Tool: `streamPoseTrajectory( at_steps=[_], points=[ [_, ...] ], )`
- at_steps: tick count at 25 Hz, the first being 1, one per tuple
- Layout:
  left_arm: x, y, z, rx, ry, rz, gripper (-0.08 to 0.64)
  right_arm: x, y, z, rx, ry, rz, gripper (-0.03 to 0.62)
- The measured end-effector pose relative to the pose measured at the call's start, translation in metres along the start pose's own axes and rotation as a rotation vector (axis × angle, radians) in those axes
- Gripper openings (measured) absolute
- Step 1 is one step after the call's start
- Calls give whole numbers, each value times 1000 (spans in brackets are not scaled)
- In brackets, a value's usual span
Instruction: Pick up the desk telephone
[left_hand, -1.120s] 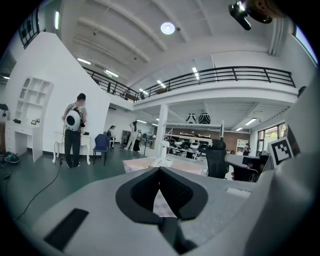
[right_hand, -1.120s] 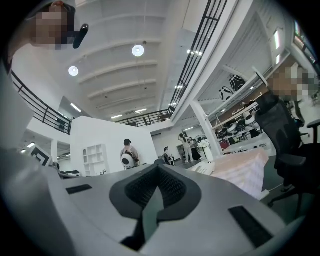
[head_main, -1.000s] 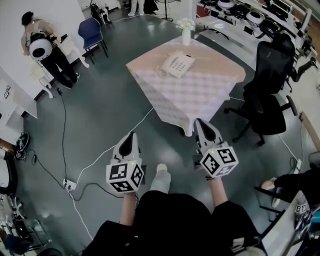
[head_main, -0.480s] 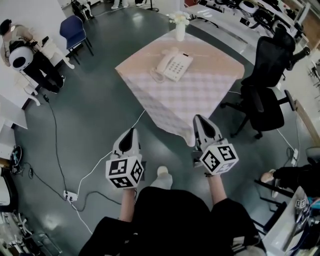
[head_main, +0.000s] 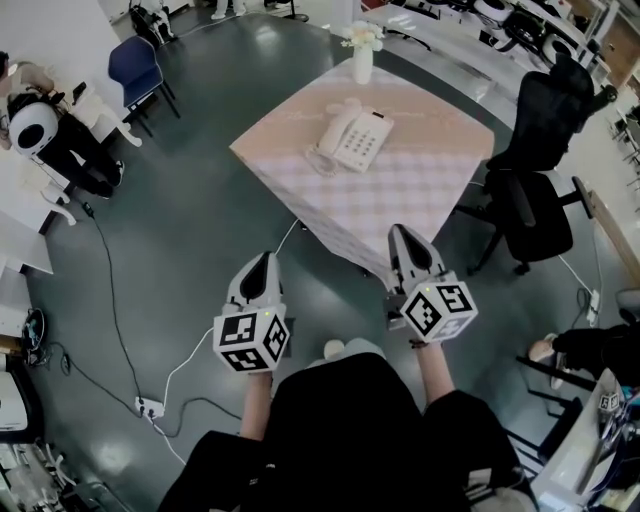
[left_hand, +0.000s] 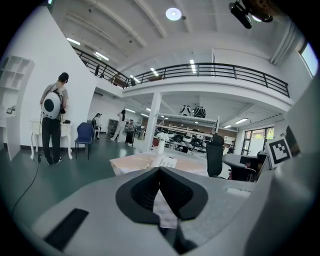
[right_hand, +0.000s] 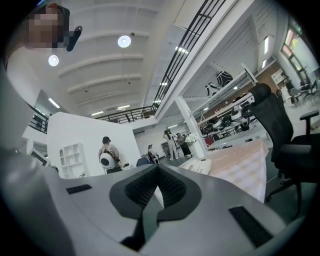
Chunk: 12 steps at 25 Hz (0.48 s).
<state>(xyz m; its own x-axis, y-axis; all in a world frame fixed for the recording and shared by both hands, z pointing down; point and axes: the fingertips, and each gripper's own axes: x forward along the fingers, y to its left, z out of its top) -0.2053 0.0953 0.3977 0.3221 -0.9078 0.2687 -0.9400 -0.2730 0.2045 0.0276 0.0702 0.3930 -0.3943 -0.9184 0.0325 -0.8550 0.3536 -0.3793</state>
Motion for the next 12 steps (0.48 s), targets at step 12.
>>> streamPoseTrajectory(
  at_steps=[12],
  points=[
    [51, 6, 1, -15, 21, -38, 0, 33, -28, -5, 41, 12, -59, -8]
  ],
)
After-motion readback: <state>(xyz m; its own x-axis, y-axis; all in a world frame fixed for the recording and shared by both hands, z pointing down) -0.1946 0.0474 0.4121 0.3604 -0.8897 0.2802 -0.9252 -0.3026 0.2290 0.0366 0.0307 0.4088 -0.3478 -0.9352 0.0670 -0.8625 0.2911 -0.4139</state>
